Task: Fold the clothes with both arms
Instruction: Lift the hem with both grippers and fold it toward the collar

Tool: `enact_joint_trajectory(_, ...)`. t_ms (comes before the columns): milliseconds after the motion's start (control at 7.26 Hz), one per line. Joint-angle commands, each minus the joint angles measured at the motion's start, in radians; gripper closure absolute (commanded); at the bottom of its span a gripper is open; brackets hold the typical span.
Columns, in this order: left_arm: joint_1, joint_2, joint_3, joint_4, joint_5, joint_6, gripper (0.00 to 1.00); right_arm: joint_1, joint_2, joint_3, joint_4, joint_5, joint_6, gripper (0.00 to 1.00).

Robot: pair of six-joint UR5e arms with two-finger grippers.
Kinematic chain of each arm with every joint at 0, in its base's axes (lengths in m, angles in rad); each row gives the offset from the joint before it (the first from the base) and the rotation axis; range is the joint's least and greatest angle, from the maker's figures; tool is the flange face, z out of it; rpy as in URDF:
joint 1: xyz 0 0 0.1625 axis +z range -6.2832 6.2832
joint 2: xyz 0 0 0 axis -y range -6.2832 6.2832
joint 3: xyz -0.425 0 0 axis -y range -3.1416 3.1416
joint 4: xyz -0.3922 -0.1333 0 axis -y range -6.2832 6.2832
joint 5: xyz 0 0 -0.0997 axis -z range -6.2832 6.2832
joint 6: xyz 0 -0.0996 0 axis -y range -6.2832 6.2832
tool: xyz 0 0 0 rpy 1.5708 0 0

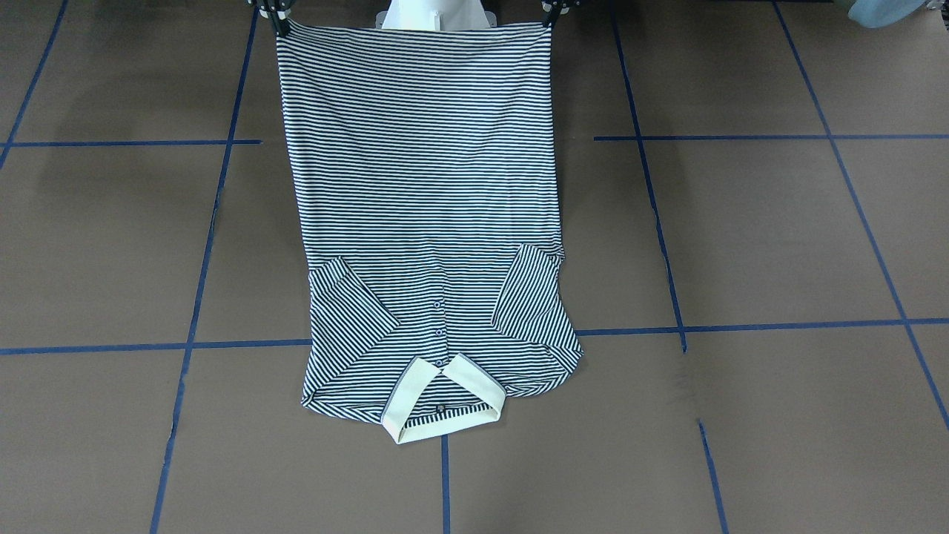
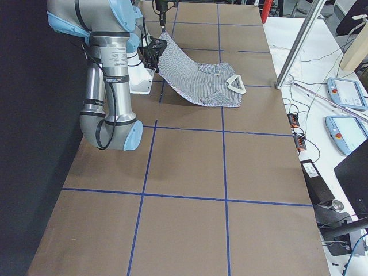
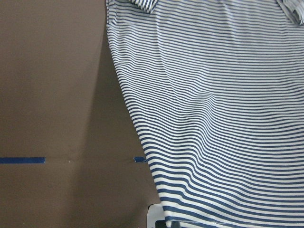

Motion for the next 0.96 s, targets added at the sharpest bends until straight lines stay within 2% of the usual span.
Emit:
enact_joint_trajectory(0, -0.179, -0.058, 0.094, 0.027, -0.013, 0.178, 1.00, 0.112, 0.074, -0.037, -0.026, 0.027, -0.083, 1.00)
enact_joint_trajectory(138, -0.250, -0.092, 0.168, 0.026, -0.018, 0.238, 1.00, 0.216, 0.147, -0.131, -0.024, 0.046, -0.138, 1.00)
enact_joint_trajectory(275, -0.295, -0.130, 0.246, 0.016, -0.016, 0.256, 1.00, 0.317, 0.201, -0.233, -0.015, 0.105, -0.192, 1.00)
enact_joint_trajectory(551, -0.379, -0.168, 0.395, -0.066, -0.013, 0.315, 1.00, 0.428, 0.258, -0.389, 0.003, 0.132, -0.257, 1.00)
enact_joint_trajectory(826, -0.436, -0.195, 0.581, -0.228, -0.008, 0.333, 1.00, 0.500, 0.276, -0.625, 0.270, 0.133, -0.268, 1.00)
